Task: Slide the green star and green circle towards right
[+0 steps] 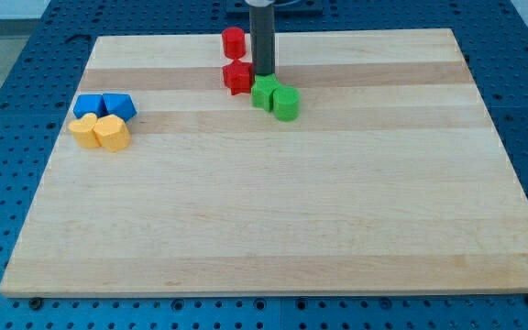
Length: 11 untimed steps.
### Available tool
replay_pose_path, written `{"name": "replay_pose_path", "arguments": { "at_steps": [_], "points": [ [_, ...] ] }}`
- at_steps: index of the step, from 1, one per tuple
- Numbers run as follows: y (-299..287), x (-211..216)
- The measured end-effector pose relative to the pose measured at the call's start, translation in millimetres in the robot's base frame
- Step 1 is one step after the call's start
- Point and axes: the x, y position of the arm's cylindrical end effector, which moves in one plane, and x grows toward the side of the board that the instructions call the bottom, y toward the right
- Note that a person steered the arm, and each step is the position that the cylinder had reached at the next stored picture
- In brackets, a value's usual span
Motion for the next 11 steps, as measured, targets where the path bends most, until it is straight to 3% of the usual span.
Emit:
{"name": "replay_pose_path", "arguments": {
  "at_steps": [2, 4, 6, 11],
  "points": [
    [4.3, 25.0],
    [-48.0, 24.8],
    [-43.7, 59.0],
    [137.9, 75.7]
  ]
}}
